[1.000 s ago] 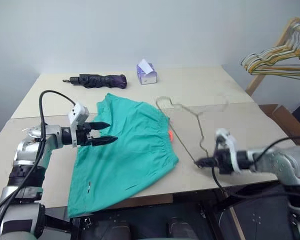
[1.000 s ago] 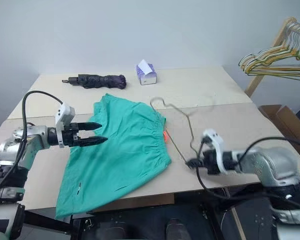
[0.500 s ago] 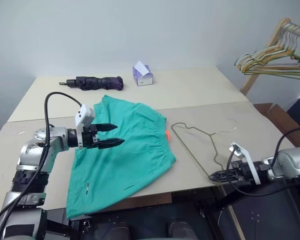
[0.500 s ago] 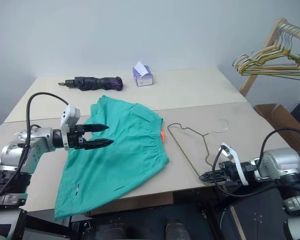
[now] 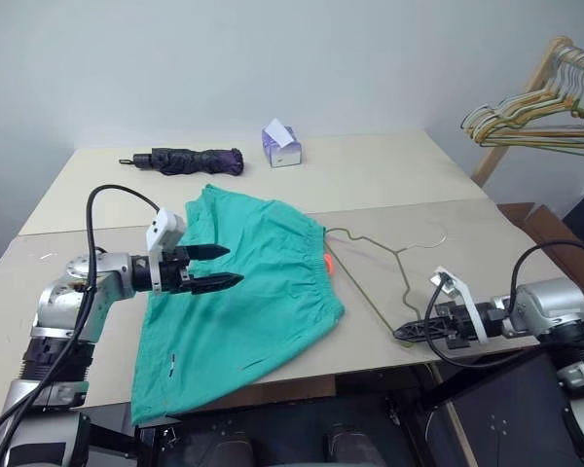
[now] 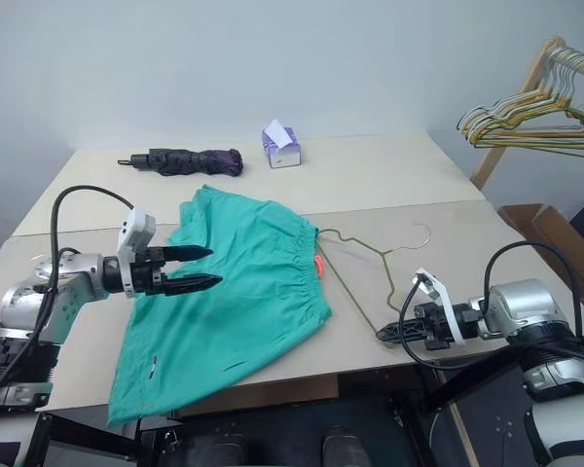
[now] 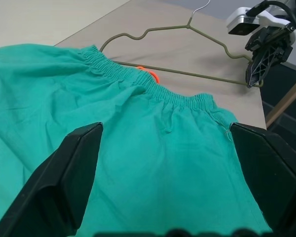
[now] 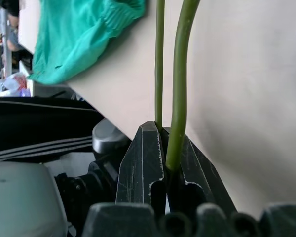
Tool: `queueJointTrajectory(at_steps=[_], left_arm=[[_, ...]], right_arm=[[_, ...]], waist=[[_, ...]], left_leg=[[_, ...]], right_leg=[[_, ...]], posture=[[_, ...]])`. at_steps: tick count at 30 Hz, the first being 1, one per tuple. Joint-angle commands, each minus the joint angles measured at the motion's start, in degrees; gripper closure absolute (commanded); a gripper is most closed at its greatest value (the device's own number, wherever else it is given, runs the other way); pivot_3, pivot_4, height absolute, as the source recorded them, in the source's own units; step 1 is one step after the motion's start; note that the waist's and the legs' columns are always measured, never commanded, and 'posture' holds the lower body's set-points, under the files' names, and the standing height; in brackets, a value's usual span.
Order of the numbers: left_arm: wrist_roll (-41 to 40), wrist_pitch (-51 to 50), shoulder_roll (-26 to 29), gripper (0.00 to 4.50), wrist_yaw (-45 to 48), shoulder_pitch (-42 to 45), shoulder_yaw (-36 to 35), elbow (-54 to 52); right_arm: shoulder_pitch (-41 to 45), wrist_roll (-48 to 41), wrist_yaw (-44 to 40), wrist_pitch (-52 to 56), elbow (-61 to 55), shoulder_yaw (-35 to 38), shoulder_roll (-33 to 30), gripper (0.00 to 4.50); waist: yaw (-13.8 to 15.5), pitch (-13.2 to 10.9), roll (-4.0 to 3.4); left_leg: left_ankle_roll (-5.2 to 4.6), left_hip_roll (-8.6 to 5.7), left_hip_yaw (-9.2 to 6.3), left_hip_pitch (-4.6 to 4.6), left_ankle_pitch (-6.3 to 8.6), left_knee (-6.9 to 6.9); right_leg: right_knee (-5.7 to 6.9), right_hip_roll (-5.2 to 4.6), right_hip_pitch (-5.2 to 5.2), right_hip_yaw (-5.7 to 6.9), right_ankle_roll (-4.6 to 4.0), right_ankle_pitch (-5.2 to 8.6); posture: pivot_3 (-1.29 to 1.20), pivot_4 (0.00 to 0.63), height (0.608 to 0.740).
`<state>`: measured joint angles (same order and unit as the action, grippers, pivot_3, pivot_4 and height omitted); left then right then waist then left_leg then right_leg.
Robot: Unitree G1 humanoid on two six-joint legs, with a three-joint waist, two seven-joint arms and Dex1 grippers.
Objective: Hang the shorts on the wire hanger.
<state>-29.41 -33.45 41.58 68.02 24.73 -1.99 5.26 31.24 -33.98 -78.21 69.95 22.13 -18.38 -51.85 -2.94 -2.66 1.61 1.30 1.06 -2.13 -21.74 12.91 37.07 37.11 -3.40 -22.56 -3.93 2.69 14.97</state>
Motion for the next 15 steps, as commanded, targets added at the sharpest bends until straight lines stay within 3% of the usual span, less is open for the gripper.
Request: queueJointTrajectory(at_steps=[1, 8, 15], left_arm=[[-0.7, 0.4, 0.3, 0.06, -0.5, 0.1, -1.6, -2.0], [-0.4, 1.2, 0.1, 0.06, -0.9, -0.8, -1.4, -2.3], [-0.3, 1.6, -0.6, 0.06, -2.0, -1.2, -1.5, -2.6]], right_arm=[[0.3, 1.0, -3.8, -2.2, -2.5, -1.4, -1.3, 4.5], [4.7, 5.5, -5.8, -3.6, 1.2, -5.6, 0.5, 4.5], [14.4, 11.8, -12.8, -8.2, 14.0, -10.8, 5.2, 4.5]], waist=[[0.2, 0.0, 0.0], [0.4, 0.0, 0.0], [0.6, 0.0, 0.0]], left_leg=[[0.0, 0.0, 0.0, 0.0, 0.0, 0.0], [0.0, 0.0, 0.01, 0.01, 0.0, 0.03], [0.0, 0.0, 0.0, 0.02, 0.0, 0.03]], right_leg=[[0.0, 0.0, 0.0, 0.0, 0.0, 0.0], [0.02, 0.0, 0.0, -0.01, -0.01, -0.01], [0.04, 0.01, 0.0, 0.0, -0.28, -0.17]], posture=[[0.01, 0.0, 0.74], [0.03, 0.0, 0.74], [0.06, 0.0, 0.74]])
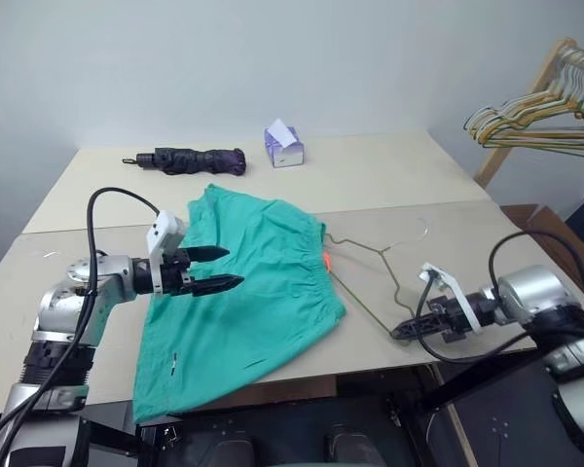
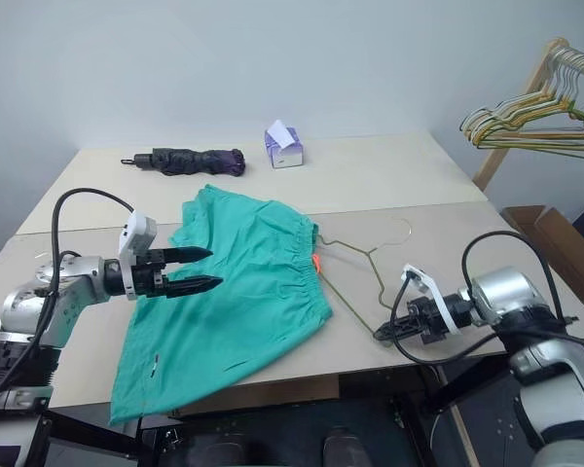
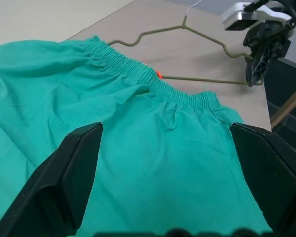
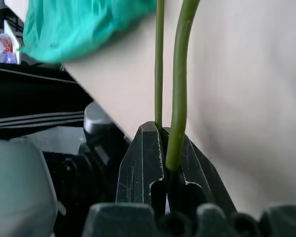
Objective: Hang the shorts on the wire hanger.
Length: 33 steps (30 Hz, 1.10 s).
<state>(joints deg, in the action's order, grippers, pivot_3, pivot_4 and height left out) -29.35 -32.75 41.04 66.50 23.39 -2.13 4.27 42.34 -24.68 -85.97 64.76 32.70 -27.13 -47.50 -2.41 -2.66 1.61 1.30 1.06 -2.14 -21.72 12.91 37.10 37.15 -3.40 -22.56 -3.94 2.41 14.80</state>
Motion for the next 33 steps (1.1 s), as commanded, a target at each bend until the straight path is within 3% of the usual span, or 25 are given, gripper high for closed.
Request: queueJointTrajectory(at_steps=[1, 8, 14, 20, 26, 30, 33], left_arm=[[-0.3, 1.0, -0.1, 0.06, -0.7, -0.1, -1.4, -1.8], [-1.0, 0.5, -0.5, 0.06, -2.4, -2.4, -2.2, -4.4], [-1.4, -0.1, -0.5, 0.06, -3.6, -4.3, -2.9, -6.4], [-1.9, -0.3, -0.4, 0.06, -4.2, -5.4, -3.6, -7.4], [-2.4, 0.0, 0.6, 0.06, -3.4, -5.3, -4.3, -7.3], [-3.8, 1.3, 2.9, 0.06, -0.1, -3.6, -5.9, -7.3], [-10.5, -0.3, 6.0, 0.06, 4.4, 4.5, -11.8, -5.3]], right_arm=[[4.0, 3.7, -5.9, -4.1, 4.6, -3.3, 1.5, 4.5], [10.5, 9.2, -5.9, -10.3, 17.9, -4.7, 8.1, 4.5], [17.5, 13.4, -2.6, -16.4, 31.6, 0.0, 13.4, 4.5], [19.7, 16.0, -1.0, -19.9, 35.7, 4.9, 15.1, 4.5], [16.9, 18.1, 6.1, -34.0, 24.0, 9.8, 14.8, 4.5], [15.2, 19.1, 9.3, -35.0, 13.8, 10.9, 14.8, 4.5], [13.6, 22.8, 12.0, -36.8, 4.1, 8.2, 14.4, 4.5]], waist=[[0.1, 0.0, 0.0], [0.8, 0.0, 0.0], [1.5, 0.0, -0.01], [2.2, 0.0, -0.01], [2.2, 0.0, -0.03], [1.8, 0.0, -0.03], [1.7, 0.0, -0.04]], left_leg=[[0.0, 0.0, -0.01, -0.01, 0.0, 0.0], [0.0, -0.02, -0.01, 0.0, 0.0, 0.03], [0.01, -0.02, -0.05, 0.04, 0.0, 0.02], [0.01, -0.04, -0.06, 0.02, 0.0, 0.03], [0.01, -0.03, -0.05, 0.02, 0.0, 0.02], [0.01, -0.04, -0.05, -0.02, 0.0, 0.02], [0.03, -0.04, -0.05, -0.17, -0.02, 0.03]], right_leg=[[0.0, 0.0, -0.01, 0.01, -0.01, -0.01], [0.06, -0.02, -0.01, 0.01, -0.06, -0.04], [0.1, 0.0, 0.0, 0.02, -0.07, -0.05], [0.1, -0.03, 0.0, 0.04, -0.09, -0.05], [0.16, -0.02, -0.04, 0.02, -0.09, -0.06], [0.32, -0.02, -0.16, 0.02, -0.08, -0.05], [0.42, -0.02, -0.36, 0.02, -0.08, -0.05]], posture=[[0.06, 0.0, 0.74], [0.1, 0.0, 0.74], [0.12, 0.0, 0.74], [0.12, 0.0, 0.74], [0.11, 0.0, 0.74], [0.09, 0.0, 0.74], [0.08, 0.0, 0.74]])
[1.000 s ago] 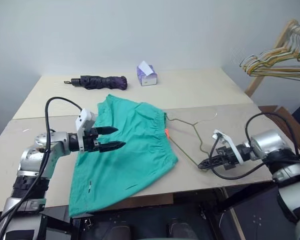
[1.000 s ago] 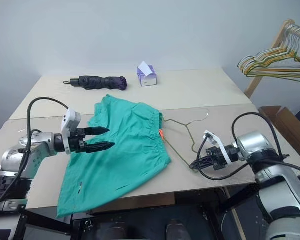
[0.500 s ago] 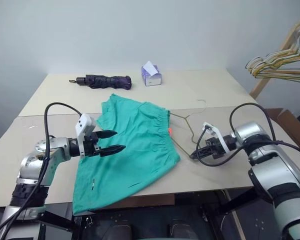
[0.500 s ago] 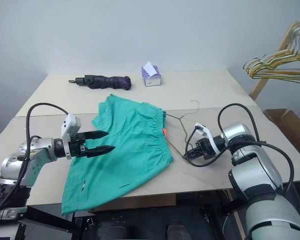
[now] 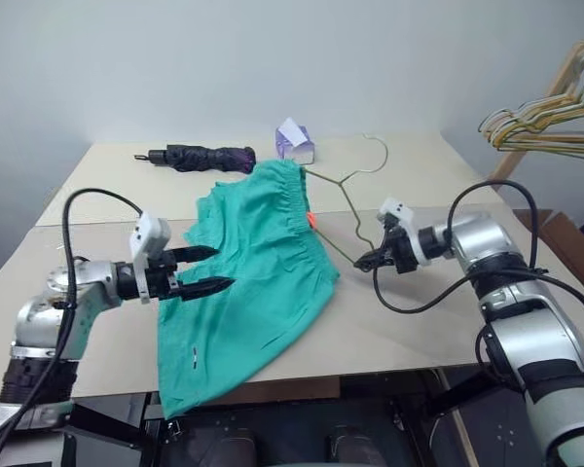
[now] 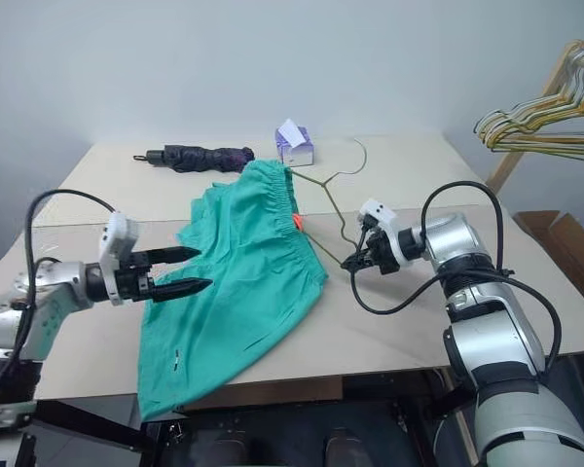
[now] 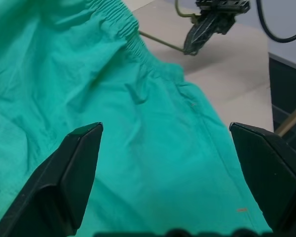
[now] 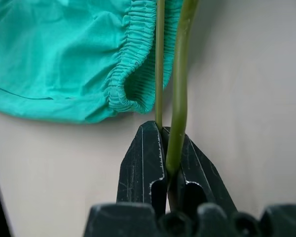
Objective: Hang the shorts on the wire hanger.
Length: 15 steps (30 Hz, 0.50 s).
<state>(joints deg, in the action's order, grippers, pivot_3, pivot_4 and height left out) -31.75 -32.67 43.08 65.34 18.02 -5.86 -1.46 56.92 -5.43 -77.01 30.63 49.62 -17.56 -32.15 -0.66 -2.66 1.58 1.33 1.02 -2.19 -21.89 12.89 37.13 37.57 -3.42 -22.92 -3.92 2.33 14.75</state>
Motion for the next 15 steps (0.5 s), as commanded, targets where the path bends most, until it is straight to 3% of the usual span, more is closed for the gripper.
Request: queueJointTrajectory(at_steps=[1, 3, 7, 11, 15], left_arm=[[-9.6, -0.9, 4.8, 0.06, 6.7, 12.6, -9.4, 1.5], [-9.5, -0.2, 7.0, 0.06, 9.6, 18.0, -9.4, 5.2], [-1.3, 6.2, 11.3, 0.06, 18.4, 27.3, -2.2, 17.0], [9.7, 17.2, 12.5, 0.06, 26.1, 37.0, 8.4, 30.2], [12.9, 24.2, 12.2, 0.06, 27.2, 44.4, 18.4, 39.5]], right_arm=[[-1.3, 4.7, 3.7, -3.3, -14.9, -2.2, -1.1, 4.5], [-2.0, 5.7, 5.1, -3.3, -19.2, -2.5, -0.6, 4.5], [-2.2, 7.8, 7.4, -4.5, -24.0, -3.7, 0.5, 4.5], [-1.8, 10.0, 7.9, -4.9, -26.8, -5.8, 1.5, 4.5], [-1.8, 11.0, 7.7, -3.4, -29.6, -7.0, 2.4, 4.5]], waist=[[0.0, 0.0, 0.03], [-0.1, 0.0, 0.04], [-0.5, 0.0, -0.07], [-0.2, 0.0, -0.06], [-0.2, 0.0, -0.04]], left_leg=[[0.02, -0.02, 0.02, -0.05, -0.02, 0.0], [0.15, 0.02, -0.15, -0.43, -0.09, 0.18], [0.15, -0.06, -0.07, -0.24, -0.09, 0.08], [0.17, -0.03, -0.06, -0.15, -0.11, 0.04], [0.17, -0.04, -0.1, -0.41, -0.11, 0.13]], right_leg=[[0.04, -0.01, -0.08, -0.04, 0.0, 0.0], [0.16, 0.02, -0.37, 0.14, -0.01, -0.01], [0.11, -0.02, -0.24, 0.06, 0.01, 0.01], [0.16, 0.06, -0.19, 0.06, 0.01, 0.01], [0.13, 0.04, -0.35, 0.07, 0.01, 0.01]], posture=[[0.08, 0.0, 0.74], [0.08, 0.0, 0.74], [0.08, 0.0, 0.74], [0.09, 0.0, 0.74], [0.09, 0.0, 0.74]])
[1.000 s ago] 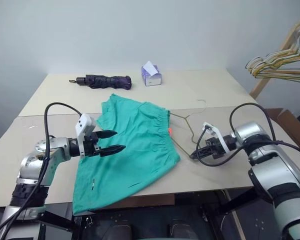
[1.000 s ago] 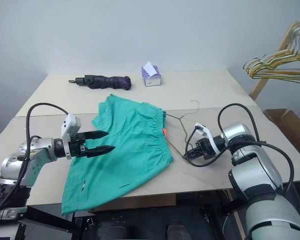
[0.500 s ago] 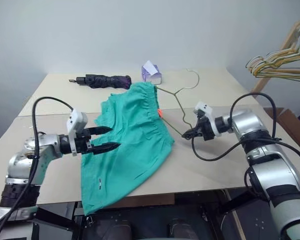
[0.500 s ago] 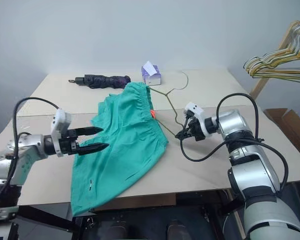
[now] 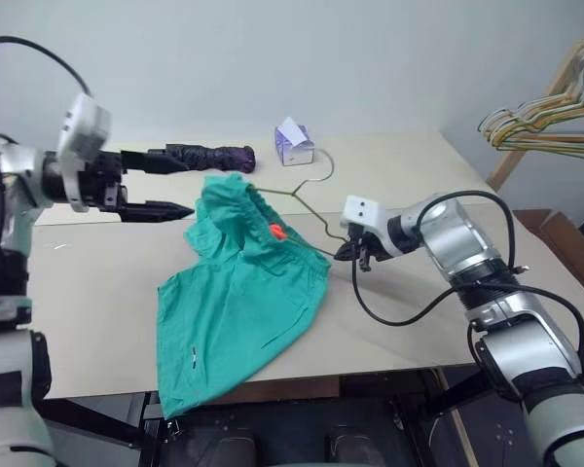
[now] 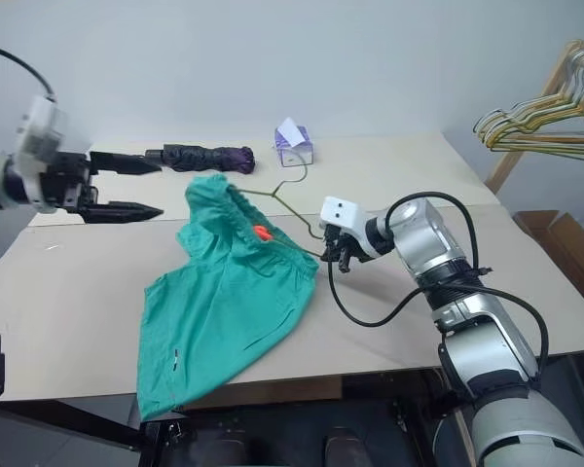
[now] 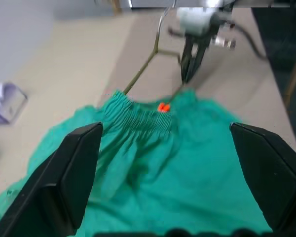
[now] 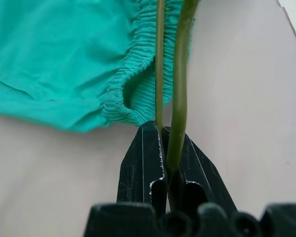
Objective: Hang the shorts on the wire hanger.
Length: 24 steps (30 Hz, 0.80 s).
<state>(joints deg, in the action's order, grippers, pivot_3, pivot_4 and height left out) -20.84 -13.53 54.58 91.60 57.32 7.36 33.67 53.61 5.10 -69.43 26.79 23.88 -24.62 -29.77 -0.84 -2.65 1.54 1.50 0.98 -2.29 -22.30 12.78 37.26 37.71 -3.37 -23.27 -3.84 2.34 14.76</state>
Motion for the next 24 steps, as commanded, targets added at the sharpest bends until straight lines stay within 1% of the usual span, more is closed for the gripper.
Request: queueJointTrajectory(at_steps=[1, 4, 7, 11, 14, 20, 22, 23, 24], left_arm=[[2.5, 6.6, 0.4, 0.06, 0.9, 6.8, 7.9, 6.2], [1.6, 8.1, -0.9, 0.06, 0.9, 10.7, 14.2, 10.4], [0.5, 10.1, -1.3, 0.06, 0.9, 12.6, 19.8, 12.7], [-0.2, 11.7, -2.6, 0.06, 0.9, 14.4, 24.2, 15.9], [-0.9, 11.6, -3.4, 0.64, 0.9, 15.6, 26.6, 17.9], [-1.0, 11.5, -5.1, 2.46, 0.9, 17.4, 28.2, 21.5], [-1.1, 11.2, -5.5, 2.99, 0.9, 17.6, 28.3, 22.1], [-1.0, 11.4, -5.6, 3.41, 0.9, 17.7, 28.4, 22.4], [-0.5, 11.9, -5.9, 3.66, 0.9, 17.6, 28.4, 23.0]], right_arm=[[1.4, 0.6, -0.1, 1.5, -4.9, -0.3, 0.4, 4.5], [1.1, 0.6, -0.3, 3.6, -7.3, -0.9, 1.2, 4.5], [0.8, 0.1, -0.4, 6.0, -9.1, -0.9, 1.8, 4.5], [0.2, 0.6, 0.3, 7.3, -10.6, -1.2, 1.7, 4.5], [-0.1, 0.6, 0.5, 8.1, -11.4, -1.1, 1.6, 4.5], [-1.0, 0.5, 0.6, 9.5, -13.2, -1.2, 1.2, 4.5], [-1.4, 0.7, 0.7, 9.6, -13.7, -1.4, 1.0, 4.5], [-1.6, 0.8, 0.9, 9.5, -13.9, -1.4, 1.0, 4.5], [-1.7, 0.7, 1.0, 9.6, -14.1, -1.3, 1.1, 4.5]], waist=[[0.0, 0.0, 0.0], [0.0, 0.0, 0.0], [-0.1, 0.0, 0.0], [-0.2, 0.0, 0.01], [-0.2, 0.0, 0.01], [-0.4, 0.0, 0.01], [-0.6, 0.0, 0.01], [-0.6, 0.0, 0.01], [-0.7, 0.0, 0.01]], left_leg=[[0.0, 0.0, 0.0, -0.04, 0.0, 0.01], [-0.01, 0.0, -0.01, -0.06, 0.0, 0.05], [-0.01, 0.0, -0.02, -0.04, 0.01, 0.06], [-0.02, 0.02, -0.03, -0.04, 0.01, 0.06], [-0.02, 0.01, -0.03, -0.07, 0.01, 0.07], [-0.02, 0.01, -0.03, -0.13, 0.01, 0.15], [-0.03, 0.02, -0.03, -0.13, 0.02, 0.16], [-0.03, 0.01, -0.03, -0.14, 0.02, 0.16], [-0.03, 0.01, -0.04, -0.15, 0.02, 0.18]], right_leg=[[-0.02, -0.02, -0.03, 0.0, 0.0, 0.0], [0.0, -0.03, -0.03, 0.0, 0.02, 0.01], [0.09, -0.02, -0.03, 0.01, 0.05, 0.03], [0.21, 0.0, -0.09, 0.0, 0.08, 0.06], [0.21, 0.0, -0.13, 0.0, 0.08, 0.06], [0.25, 0.0, -0.16, 0.0, 0.1, 0.08], [0.25, 0.0, -0.17, 0.0, 0.11, 0.08], [0.26, 0.0, -0.17, 0.0, 0.11, 0.09], [0.26, 0.0, -0.17, 0.0, 0.11, 0.09]], posture=[[0.09, 0.0, 0.74], [0.08, 0.0, 0.74], [0.07, 0.0, 0.74], [0.06, 0.0, 0.74], [0.04, 0.0, 0.74], [0.03, 0.0, 0.74], [0.03, 0.0, 0.74], [0.03, 0.0, 0.74], [0.03, 0.0, 0.74]])
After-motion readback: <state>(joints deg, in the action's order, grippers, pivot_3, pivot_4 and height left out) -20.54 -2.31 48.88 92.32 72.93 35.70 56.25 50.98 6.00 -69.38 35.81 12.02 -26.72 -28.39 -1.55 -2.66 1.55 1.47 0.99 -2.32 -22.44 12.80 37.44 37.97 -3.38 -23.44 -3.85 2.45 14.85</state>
